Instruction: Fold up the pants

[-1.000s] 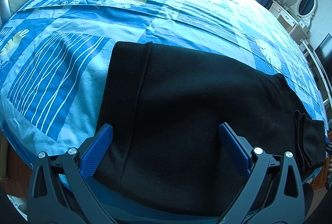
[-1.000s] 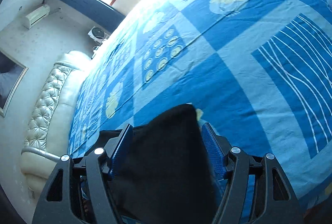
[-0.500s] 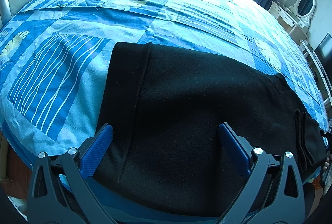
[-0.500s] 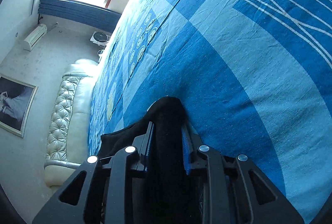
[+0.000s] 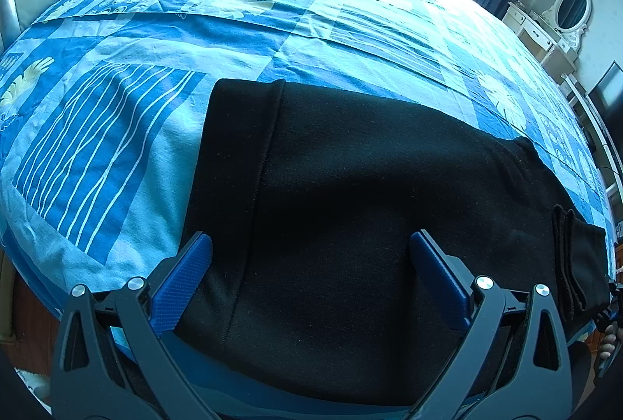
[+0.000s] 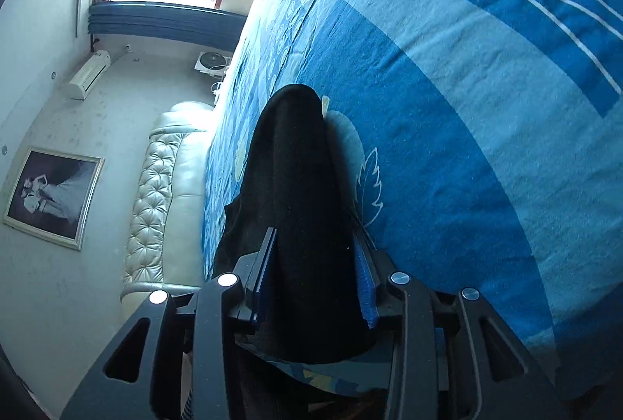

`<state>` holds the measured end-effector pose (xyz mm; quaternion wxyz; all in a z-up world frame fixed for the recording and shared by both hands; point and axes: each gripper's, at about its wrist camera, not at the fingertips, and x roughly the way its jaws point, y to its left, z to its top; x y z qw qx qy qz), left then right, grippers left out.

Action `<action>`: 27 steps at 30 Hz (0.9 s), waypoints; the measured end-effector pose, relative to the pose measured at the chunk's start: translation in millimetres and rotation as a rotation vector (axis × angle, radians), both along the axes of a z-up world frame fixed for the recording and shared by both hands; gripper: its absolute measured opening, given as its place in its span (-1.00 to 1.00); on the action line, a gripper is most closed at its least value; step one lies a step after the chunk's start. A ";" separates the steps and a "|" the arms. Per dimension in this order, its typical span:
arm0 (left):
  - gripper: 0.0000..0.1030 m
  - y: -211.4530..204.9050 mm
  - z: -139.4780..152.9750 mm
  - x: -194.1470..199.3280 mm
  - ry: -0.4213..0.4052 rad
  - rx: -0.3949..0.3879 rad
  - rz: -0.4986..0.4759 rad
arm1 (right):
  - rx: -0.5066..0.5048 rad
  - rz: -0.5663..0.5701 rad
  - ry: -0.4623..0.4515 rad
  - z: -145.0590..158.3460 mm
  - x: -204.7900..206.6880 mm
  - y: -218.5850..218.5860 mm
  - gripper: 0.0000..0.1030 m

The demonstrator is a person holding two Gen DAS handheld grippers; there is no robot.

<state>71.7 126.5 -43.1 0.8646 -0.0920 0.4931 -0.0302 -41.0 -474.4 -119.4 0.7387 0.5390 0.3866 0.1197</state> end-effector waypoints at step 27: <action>0.96 0.6 -0.8 -0.8 -0.006 0.006 -0.014 | -0.283 -0.079 -0.114 75.1 15.5 49.7 -0.11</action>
